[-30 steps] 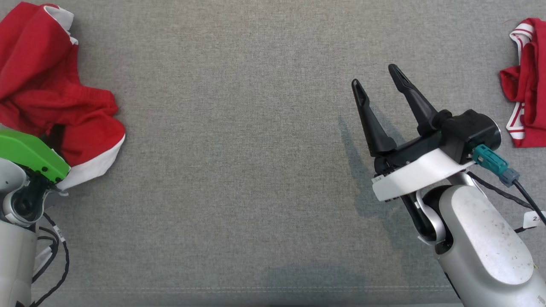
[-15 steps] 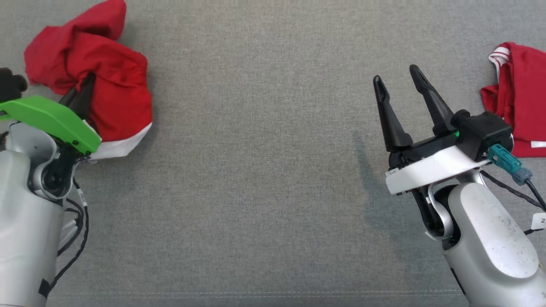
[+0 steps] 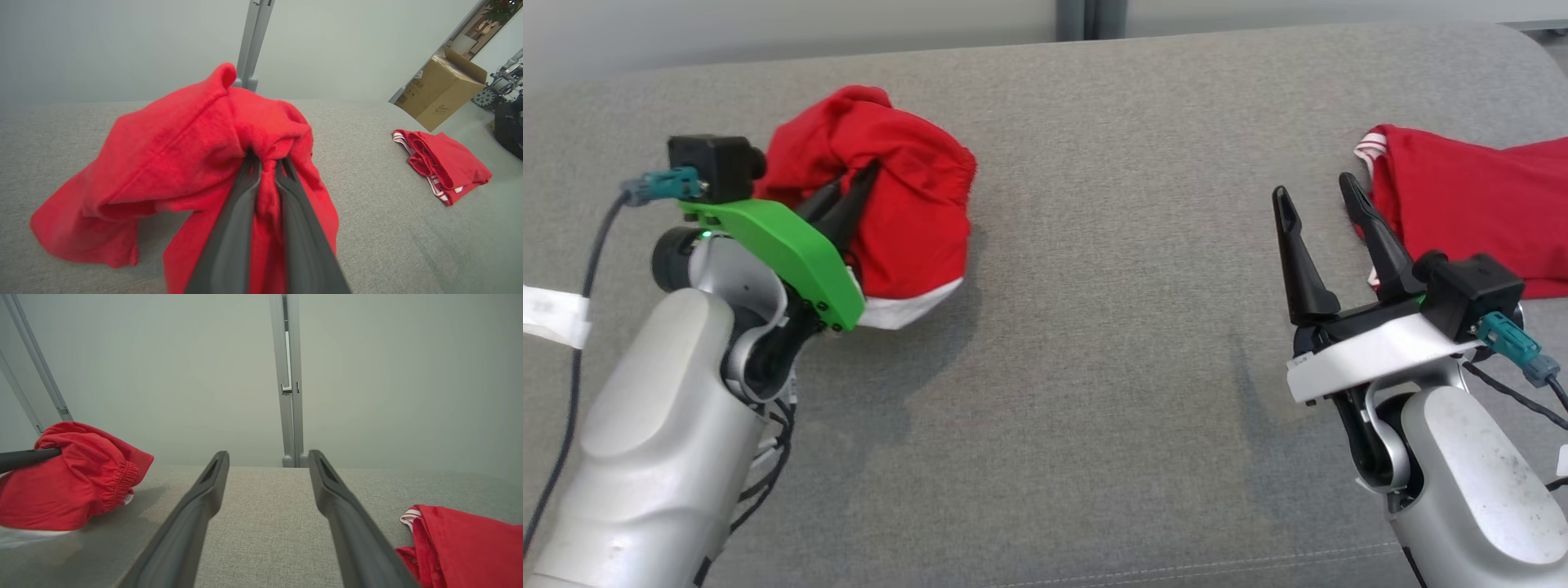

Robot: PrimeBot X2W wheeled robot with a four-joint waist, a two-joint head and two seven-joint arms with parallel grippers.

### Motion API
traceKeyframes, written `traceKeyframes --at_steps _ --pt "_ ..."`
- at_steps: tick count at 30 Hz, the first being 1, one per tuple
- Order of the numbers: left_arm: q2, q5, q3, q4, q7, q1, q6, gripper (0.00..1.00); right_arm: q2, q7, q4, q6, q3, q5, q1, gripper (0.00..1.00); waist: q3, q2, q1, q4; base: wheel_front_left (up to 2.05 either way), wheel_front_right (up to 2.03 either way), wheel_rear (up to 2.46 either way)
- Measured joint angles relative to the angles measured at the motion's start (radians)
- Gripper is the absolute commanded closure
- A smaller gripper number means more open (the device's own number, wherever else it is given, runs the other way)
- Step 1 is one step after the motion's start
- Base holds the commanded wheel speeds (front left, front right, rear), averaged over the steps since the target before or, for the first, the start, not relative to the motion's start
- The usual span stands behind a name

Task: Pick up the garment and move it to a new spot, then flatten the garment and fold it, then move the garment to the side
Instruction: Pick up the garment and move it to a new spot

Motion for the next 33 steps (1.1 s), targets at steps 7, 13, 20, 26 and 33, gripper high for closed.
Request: traceKeyframes --at_steps 7,13,20,26,33 --pt "-0.06 -0.011 -0.045 -0.054 0.009 0.035 -0.001 1.0 -0.002 0.0 -0.018 0.0 0.0 0.016 0.035 0.0 -0.03 0.0 -0.0001 -0.084 0.0 0.0 0.0" --pt "-0.08 -0.011 -0.075 -0.083 0.016 0.044 -0.001 1.0 -0.006 0.0 -0.036 0.0 -0.003 0.02 0.04 0.0 -0.04 0.0 0.0 -0.162 0.0 0.0 0.0" --pt "-0.105 -0.011 -0.105 -0.067 0.025 0.1 -0.001 0.0 -0.008 0.0 -0.048 0.0 -0.012 0.028 0.061 0.0 -0.035 0.0 0.0 -0.244 0.0 0.0 0.0" --pt "-0.127 -0.011 -0.106 -0.073 0.002 0.11 -0.001 0.0 -0.028 -0.001 -0.057 -0.016 -0.047 0.036 0.091 0.0 -0.02 0.0 0.0 -0.261 0.0 0.0 0.0" --pt "-0.108 -0.003 -0.103 -0.087 -0.036 0.112 -0.001 0.0 -0.029 -0.001 -0.057 -0.016 -0.048 0.037 0.095 0.0 -0.027 0.0 0.0 -0.219 0.0 0.0 0.0"
